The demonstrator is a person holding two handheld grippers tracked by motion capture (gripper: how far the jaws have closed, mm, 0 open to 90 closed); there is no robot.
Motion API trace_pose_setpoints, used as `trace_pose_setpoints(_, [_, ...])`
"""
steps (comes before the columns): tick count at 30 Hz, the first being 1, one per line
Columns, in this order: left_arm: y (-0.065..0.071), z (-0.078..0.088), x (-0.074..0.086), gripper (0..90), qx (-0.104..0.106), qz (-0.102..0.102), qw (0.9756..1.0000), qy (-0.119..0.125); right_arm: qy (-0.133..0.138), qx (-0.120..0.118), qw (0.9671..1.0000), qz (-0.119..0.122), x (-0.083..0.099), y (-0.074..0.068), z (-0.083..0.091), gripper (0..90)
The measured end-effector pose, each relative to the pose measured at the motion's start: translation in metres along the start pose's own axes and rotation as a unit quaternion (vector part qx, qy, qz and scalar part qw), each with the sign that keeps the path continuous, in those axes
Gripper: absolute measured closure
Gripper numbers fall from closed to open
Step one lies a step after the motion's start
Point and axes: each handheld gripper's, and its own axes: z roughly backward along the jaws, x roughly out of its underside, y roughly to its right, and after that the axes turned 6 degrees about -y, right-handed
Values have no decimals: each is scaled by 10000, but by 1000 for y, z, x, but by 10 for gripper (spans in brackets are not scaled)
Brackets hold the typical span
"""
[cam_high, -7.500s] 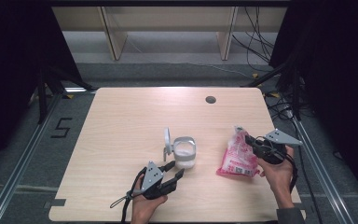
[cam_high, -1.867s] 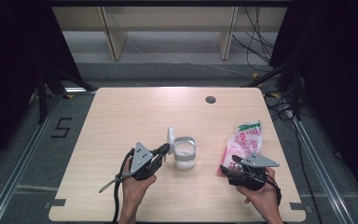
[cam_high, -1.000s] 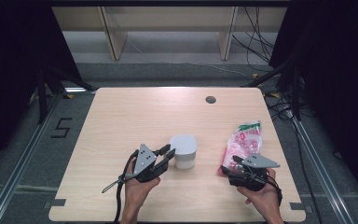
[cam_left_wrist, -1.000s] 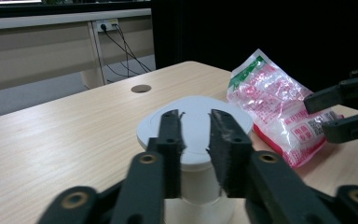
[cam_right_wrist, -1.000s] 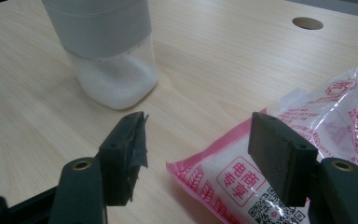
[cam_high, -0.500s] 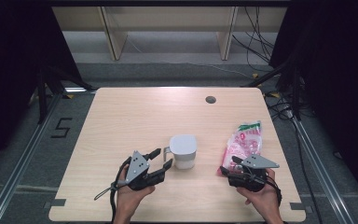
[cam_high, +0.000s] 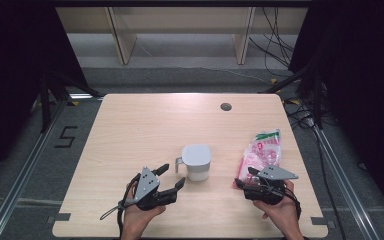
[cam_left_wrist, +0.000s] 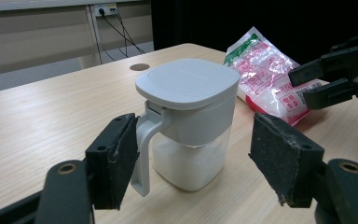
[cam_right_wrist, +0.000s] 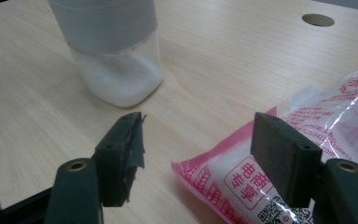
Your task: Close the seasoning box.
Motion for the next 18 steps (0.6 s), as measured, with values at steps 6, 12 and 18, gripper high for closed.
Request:
trace_pose_setpoints(6, [3, 3, 5, 297, 45, 60, 10000, 43, 40, 77, 9997, -234, 0, -3, 0, 296])
trace_pose_setpoints(12, [9, 4, 10, 283, 137, 218, 9997, -9, 19, 25, 9999, -135, -1, -2, -1, 277])
trace_pose_setpoints(18, [14, 4, 13, 279, 111, 156, 9998, -98, 24, -14, 10000, -41, -1, -5, -2, 277])
